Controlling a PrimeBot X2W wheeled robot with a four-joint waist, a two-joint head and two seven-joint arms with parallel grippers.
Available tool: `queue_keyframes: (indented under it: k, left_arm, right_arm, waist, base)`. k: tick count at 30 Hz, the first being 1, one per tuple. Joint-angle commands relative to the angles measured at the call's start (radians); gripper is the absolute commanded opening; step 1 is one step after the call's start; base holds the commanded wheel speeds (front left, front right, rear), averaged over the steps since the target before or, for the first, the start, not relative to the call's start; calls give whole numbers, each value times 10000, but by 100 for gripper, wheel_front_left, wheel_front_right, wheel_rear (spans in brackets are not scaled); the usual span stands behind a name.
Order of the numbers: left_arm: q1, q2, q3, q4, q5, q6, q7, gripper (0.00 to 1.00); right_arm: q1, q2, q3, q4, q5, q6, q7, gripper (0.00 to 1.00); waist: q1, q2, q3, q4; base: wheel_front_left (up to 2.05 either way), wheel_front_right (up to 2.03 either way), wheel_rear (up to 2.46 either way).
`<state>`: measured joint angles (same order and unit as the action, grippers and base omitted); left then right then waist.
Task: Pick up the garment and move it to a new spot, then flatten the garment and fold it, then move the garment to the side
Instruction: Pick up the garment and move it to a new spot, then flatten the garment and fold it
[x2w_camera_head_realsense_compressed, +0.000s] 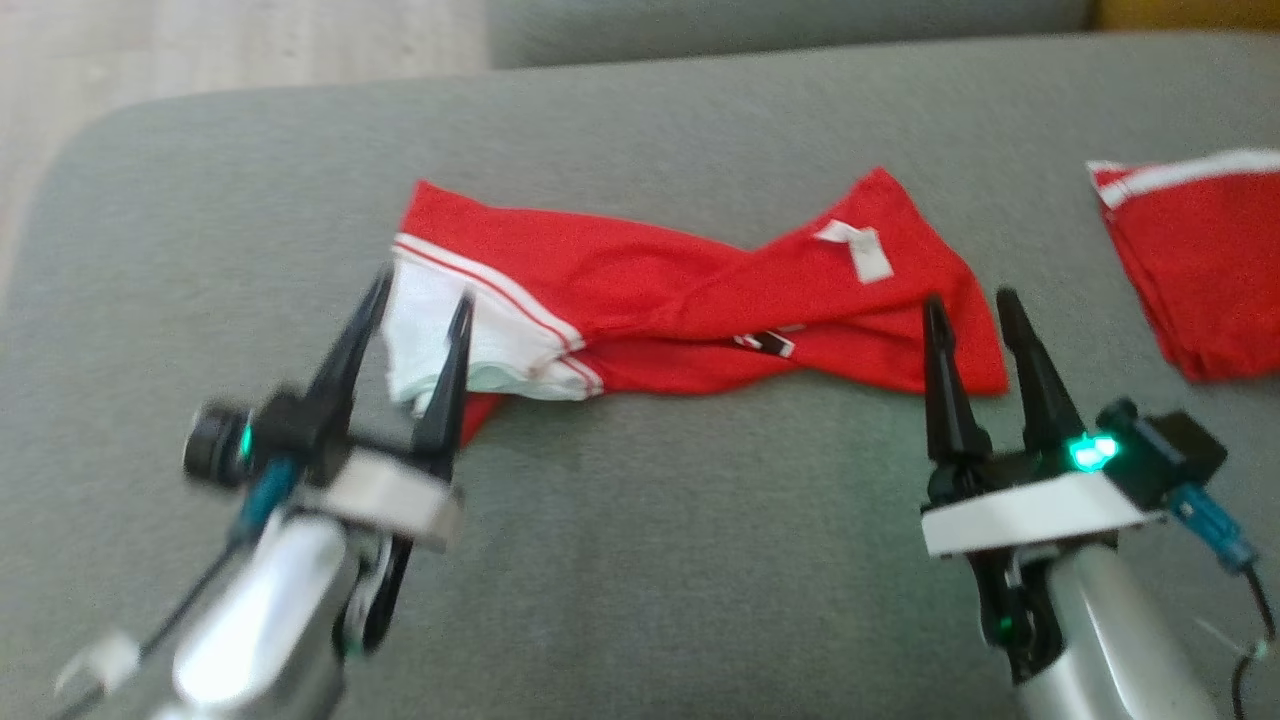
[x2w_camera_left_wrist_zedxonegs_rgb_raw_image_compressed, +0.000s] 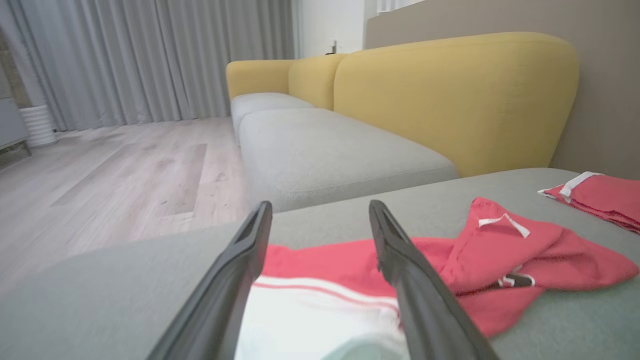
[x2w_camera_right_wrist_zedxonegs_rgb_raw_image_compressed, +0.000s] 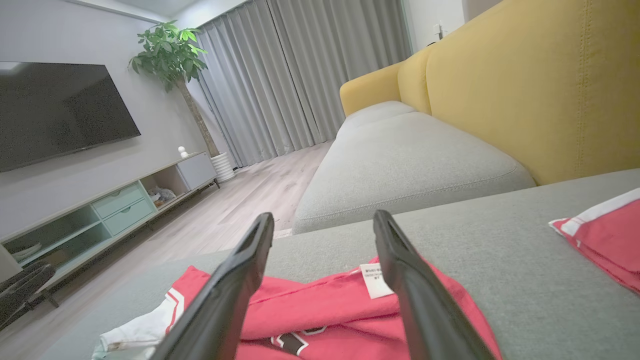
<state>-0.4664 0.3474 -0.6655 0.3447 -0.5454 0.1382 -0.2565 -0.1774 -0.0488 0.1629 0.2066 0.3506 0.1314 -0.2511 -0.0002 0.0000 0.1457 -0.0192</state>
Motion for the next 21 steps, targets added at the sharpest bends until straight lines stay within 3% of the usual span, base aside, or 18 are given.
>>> queue_keyframes:
  k: [1, 6, 11, 16, 21]
  left_arm:
    - [307, 366, 664, -635, 23, 161, -51, 100]
    - [1984, 233, 1085, -1391, 58, 420, -52, 100]
    - [2584, -37, 1274, -1666, 332, 440, -52, 100]
    - [2510, -246, 1364, -1721, 753, 235, -52, 100]
    - [1828, -122, 850, -1195, 1567, 81, 152, 100]
  right_arm:
    - [55, -14, 142, -256, -61, -7, -107, 100]
    - [408, -14, 186, -170, -7, -7, -107, 100]
    - [488, -14, 286, -171, 36, -7, -107, 100]
    - [405, -14, 405, -206, 26, -7, -107, 100]
    - [296, -14, 387, -221, -29, -7, -107, 100]
  waist:
    - [2, 0, -480, 542]
    - [2, 0, -689, 688]
    - [2, 0, -698, 664]
    - [2, 0, -512, 527]
    - [2, 0, -147, 323]
  base:
    - [0, 0, 0]
    - [0, 0, 0]
    - [0, 0, 0]
    - [0, 0, 0]
    - [0, 0, 0]
